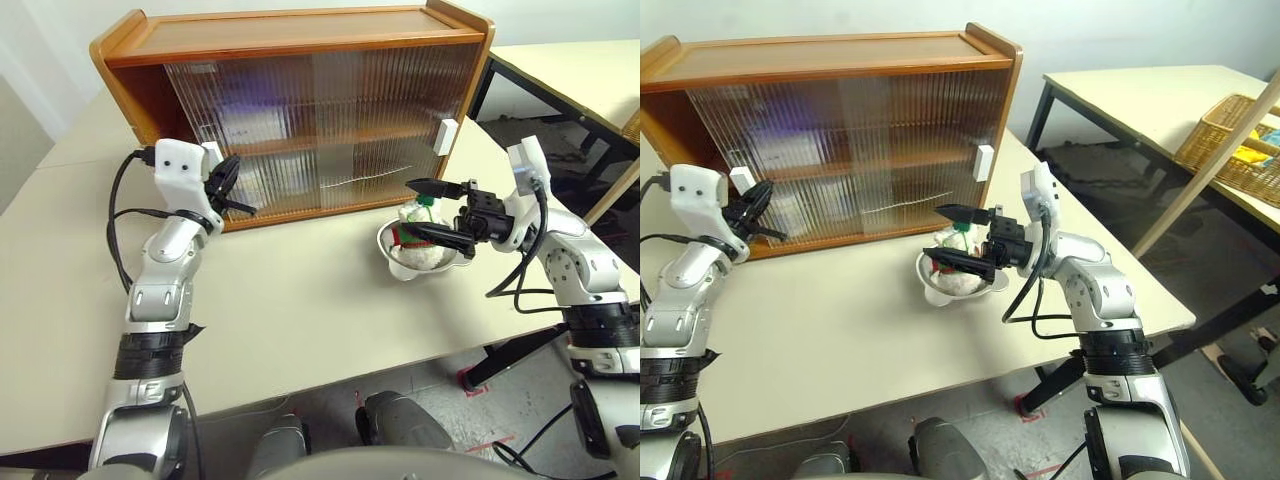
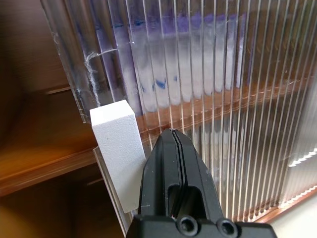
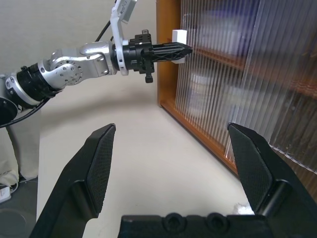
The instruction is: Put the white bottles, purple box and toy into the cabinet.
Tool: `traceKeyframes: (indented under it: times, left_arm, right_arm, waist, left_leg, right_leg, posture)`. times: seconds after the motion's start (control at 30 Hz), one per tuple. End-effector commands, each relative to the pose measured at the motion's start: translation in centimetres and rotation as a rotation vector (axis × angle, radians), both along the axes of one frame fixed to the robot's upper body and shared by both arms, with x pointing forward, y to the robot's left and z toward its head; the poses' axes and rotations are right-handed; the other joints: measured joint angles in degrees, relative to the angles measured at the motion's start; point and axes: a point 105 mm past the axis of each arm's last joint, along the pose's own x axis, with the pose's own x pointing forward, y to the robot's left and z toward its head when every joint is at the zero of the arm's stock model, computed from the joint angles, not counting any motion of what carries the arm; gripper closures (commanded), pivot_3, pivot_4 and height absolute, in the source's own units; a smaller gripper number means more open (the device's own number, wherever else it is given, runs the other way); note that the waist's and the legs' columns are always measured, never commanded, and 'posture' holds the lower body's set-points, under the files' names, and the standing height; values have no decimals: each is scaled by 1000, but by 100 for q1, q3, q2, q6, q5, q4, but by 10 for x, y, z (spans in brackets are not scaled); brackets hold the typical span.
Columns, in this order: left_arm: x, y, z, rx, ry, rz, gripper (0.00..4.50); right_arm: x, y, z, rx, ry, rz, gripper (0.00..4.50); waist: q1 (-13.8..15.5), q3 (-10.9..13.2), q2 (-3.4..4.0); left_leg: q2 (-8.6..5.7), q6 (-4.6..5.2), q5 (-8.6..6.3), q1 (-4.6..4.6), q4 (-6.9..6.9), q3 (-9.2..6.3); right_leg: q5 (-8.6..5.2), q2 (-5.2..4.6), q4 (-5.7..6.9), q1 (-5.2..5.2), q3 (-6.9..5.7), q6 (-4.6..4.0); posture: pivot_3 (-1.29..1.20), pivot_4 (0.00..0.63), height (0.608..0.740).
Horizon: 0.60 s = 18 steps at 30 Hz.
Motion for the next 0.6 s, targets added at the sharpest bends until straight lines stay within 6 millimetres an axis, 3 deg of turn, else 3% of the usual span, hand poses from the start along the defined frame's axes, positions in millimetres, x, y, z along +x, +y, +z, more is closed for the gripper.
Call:
traceKeyframes:
  times: [0.03, 0.43, 0.6]
  left_arm:
    - [-7, 28, -11, -1, 49, 102, 4449]
    - [-32, 62, -20, 23, 86, 198, 4449]
    - [-35, 64, -19, 24, 67, 175, 4449]
  right_arm:
    - [0, 2, 2, -7, -13, 9, 0]
    - [-1, 2, 1, -6, -8, 9, 0]
    - [0, 1, 1, -7, -7, 7, 0]
  waist:
    - [2, 0, 0]
    - [11, 0, 0]
    - [11, 1, -4]
  left_leg:
    - [1, 0, 0, 0, 0, -8]
    - [7, -15, -10, -3, -13, -28]
    - [24, -24, -15, -1, -13, -23]
  right_leg:
    - [0, 0, 0, 0, 0, 0]
    - [-14, -2, 0, -13, 1, -19]
    - [-12, 23, 1, -15, 0, -30]
  posture:
    - [-217, 16, 740]
    - [-214, 20, 740]
    - [-203, 20, 740]
